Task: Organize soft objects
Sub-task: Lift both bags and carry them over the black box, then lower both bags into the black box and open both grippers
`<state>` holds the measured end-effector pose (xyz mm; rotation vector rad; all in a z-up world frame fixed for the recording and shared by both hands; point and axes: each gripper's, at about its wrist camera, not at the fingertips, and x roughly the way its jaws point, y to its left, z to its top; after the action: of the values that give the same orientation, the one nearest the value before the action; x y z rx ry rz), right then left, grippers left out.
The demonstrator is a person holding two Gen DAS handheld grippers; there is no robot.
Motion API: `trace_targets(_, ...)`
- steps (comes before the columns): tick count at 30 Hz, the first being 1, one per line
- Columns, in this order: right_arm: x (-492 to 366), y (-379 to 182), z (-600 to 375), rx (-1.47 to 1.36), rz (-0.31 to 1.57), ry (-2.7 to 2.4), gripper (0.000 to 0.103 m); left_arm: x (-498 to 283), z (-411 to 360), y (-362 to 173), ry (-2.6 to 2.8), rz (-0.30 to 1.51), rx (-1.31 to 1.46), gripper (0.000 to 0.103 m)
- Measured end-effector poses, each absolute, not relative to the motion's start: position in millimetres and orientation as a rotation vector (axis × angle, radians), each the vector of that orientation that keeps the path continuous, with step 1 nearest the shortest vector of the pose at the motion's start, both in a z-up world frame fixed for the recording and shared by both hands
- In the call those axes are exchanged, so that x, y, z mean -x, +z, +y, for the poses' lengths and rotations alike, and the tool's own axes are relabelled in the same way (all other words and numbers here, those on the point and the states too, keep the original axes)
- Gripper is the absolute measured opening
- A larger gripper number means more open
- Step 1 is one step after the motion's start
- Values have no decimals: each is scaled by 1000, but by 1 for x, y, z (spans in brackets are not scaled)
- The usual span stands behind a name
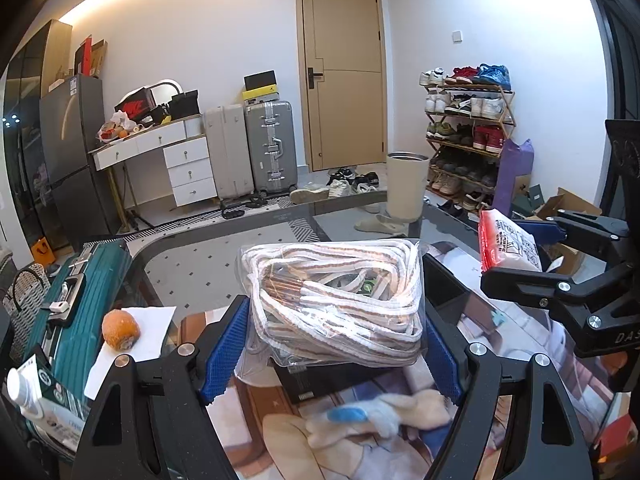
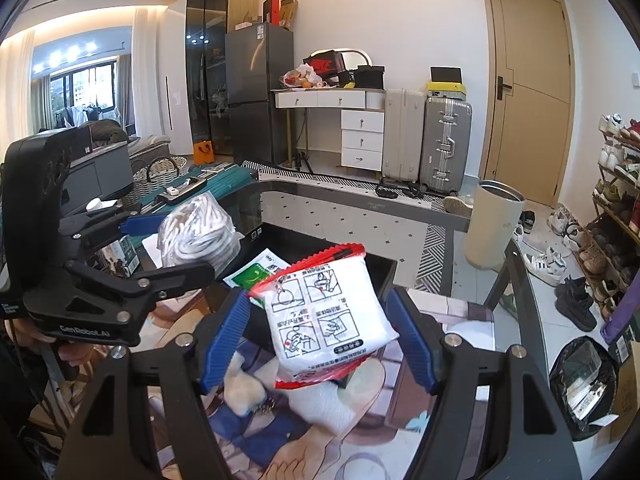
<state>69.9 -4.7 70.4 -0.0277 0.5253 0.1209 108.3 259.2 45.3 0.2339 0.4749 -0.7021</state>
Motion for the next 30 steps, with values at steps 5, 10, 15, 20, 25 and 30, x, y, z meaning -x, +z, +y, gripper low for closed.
trace_targets(5, -85, 71, -5, 41, 528, 121, 72, -124, 251, 44, -688, 479, -241, 81)
trace_targets(10, -98, 68, -5, 51, 532, 121, 72, -138, 245, 38, -677, 488, -243, 81)
trace_targets(15, -110, 61, -5, 58, 552, 130, 72, -145, 237, 32, -673, 498, -250, 81)
trace_targets(20, -122, 55, -5, 64, 566, 134, 72, -157, 233, 25, -667, 515, -258, 81)
trace_targets(25, -132, 52, -7, 70, 583, 139, 72, -161, 224, 21, -662, 520, -276, 81)
trace_targets(30, -143, 48, -7, 88, 607, 155, 72, -165, 217, 17, -655, 522, -295, 81)
